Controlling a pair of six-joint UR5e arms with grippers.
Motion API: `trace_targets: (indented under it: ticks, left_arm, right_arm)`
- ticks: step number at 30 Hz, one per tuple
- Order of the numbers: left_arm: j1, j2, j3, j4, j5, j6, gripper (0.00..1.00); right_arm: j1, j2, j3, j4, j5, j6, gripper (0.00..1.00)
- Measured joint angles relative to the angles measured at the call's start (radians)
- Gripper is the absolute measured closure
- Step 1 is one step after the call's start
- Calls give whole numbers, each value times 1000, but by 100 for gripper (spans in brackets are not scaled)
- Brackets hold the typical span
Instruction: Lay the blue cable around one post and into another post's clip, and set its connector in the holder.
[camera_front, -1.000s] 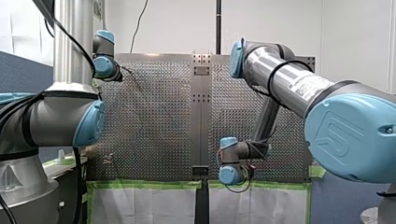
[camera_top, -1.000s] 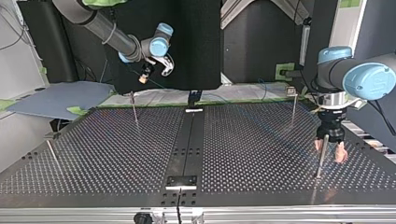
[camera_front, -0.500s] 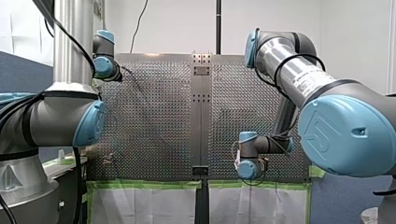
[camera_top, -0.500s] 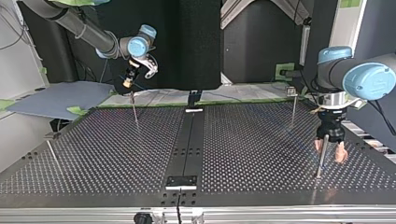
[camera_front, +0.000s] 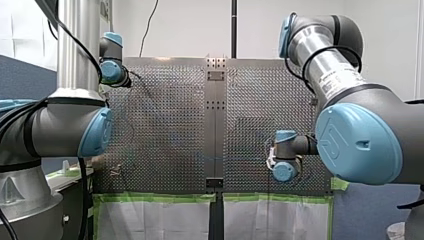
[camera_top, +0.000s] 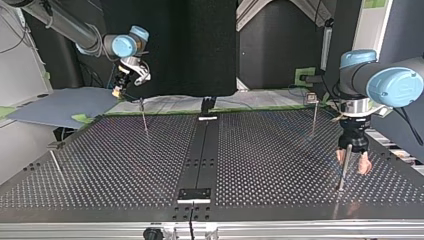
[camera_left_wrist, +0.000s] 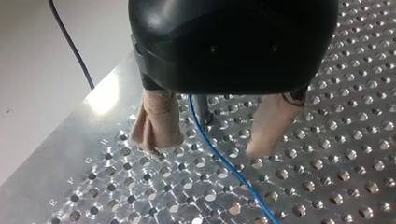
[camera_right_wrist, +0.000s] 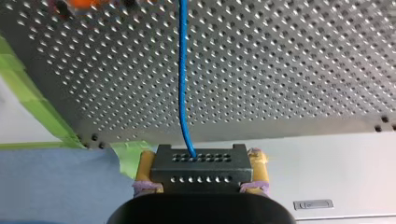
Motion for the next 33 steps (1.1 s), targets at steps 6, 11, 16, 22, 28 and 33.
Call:
trace_targets:
  ticks: [6,11,16,22,28,33]
  left_arm:
    - [-5,0,0,-1,0,0,0]
    - [-10,0,0,-2,0,1,0]
    - [-14,0,0,-3,0,0,0]
    - [-18,0,0,-4,-1,-1,0]
    - [-23,0,0,-4,-3,-1,0]
    - [-27,1,0,-4,-3,-2,0]
  right_arm:
    - [-53,-5,53,-53,-53,-21,98]
    - [-92,-4,92,-92,-92,-37,98]
    - [-134,-3,133,-134,-134,-41,98]
    - [-184,-2,184,-183,-184,-41,98]
    - [-238,-1,233,-207,-238,-38,98]
    - [-280,0,215,-199,-285,-34,98]
